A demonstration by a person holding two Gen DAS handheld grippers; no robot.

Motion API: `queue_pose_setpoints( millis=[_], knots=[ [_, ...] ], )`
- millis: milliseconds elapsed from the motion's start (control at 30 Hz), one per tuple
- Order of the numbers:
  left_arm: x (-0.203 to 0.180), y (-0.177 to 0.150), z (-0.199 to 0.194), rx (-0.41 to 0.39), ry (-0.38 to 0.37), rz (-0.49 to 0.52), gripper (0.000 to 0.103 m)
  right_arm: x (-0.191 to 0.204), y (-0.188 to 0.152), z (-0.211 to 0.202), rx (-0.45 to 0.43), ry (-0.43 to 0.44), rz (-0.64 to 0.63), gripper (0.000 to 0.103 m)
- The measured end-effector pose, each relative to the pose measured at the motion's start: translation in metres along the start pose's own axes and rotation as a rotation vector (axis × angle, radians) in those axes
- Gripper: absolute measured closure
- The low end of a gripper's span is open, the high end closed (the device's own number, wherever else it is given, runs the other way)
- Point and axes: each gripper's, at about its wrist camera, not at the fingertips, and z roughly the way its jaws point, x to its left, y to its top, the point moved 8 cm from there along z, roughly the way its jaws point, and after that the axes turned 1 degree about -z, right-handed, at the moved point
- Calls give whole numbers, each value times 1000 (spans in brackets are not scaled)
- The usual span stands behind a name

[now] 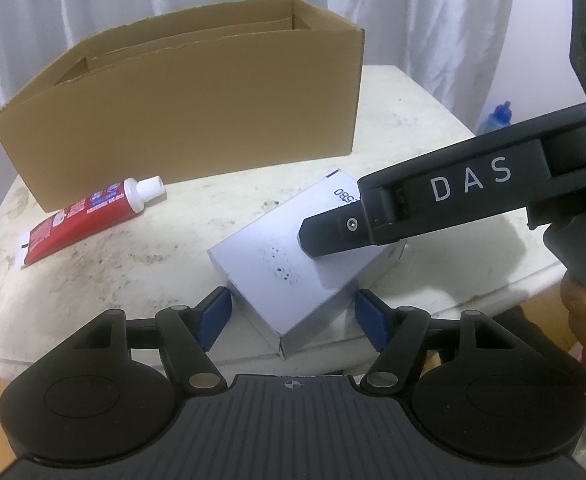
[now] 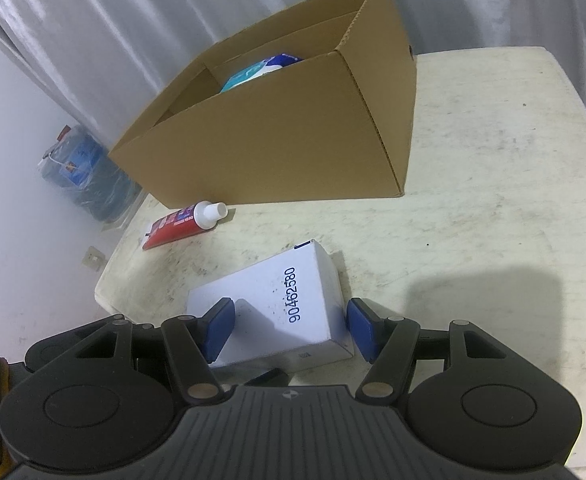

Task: Organize objects
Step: 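Close the right gripper firmly on the white printed box, then lift the white box with the right gripper and carry it over the box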

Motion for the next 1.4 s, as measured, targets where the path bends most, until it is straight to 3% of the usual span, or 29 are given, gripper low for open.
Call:
queue_pose_setpoints(
  millis=[533,967,1233,1400],
  knots=[
    [-1,2,5,-5,-11,-22,28,4,-2,2,-9,-7,-25,33],
    [0,5,3,-11,-11,-47,29,14,1,-1,-11,-46,-49,32],
    [6,16,-18,-67,5,-63,29,30,13,-13,-57,-44,-85,32],
    [17,36,-45,-153,29,-78,29,56,33,-33,-131,-37,-136,31]
  ],
)
